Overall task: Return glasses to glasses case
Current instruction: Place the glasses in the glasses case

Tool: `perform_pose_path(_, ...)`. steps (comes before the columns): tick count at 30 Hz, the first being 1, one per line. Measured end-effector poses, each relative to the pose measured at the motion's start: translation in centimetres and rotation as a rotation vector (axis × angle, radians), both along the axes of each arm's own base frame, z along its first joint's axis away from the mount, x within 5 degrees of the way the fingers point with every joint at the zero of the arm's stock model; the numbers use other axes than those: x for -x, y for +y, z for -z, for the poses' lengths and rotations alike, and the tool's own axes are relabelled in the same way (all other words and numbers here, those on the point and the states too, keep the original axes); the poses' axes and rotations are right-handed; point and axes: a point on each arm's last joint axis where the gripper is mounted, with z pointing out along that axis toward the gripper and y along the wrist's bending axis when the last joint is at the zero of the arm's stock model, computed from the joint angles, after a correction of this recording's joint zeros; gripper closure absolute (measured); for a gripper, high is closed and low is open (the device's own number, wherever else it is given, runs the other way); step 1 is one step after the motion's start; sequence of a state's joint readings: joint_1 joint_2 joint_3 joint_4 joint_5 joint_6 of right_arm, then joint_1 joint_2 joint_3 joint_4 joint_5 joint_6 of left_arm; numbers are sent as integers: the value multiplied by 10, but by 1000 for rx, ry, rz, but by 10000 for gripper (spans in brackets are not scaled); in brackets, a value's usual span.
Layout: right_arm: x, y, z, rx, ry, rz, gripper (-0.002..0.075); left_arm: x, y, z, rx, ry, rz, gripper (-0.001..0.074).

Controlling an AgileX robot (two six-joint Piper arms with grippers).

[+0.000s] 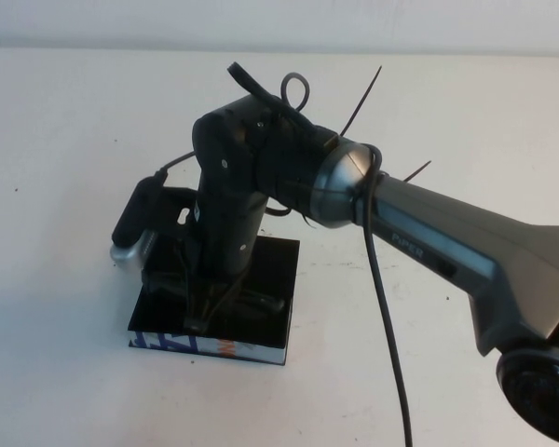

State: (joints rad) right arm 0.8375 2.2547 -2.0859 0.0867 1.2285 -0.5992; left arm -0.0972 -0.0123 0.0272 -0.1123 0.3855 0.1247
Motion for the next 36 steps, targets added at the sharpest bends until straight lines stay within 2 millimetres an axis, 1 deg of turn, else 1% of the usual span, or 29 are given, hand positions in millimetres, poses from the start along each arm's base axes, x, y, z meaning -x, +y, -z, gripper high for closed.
perform_pose_path(4,3,-3,11,30,27,0,686,0,0,0,0,0,0,738)
perform_pose_path(6,3,-4,14,38,34,0,686,0,0,0,0,0,0,738)
perform_pose_path(17,5,-2,14,28,39,-17,686,0,0,0,0,0,0,738)
perform_pose_path(23,4,-1,19,37,45,-21,689,0,0,0,0,0,0,738)
perform_pose_path(32,5,0,20,59,20,-23,690,0,0,0,0,0,0,738)
perform_pose_path(36,3,2,16,61,-7,-25,690,0,0,0,0,0,0,738)
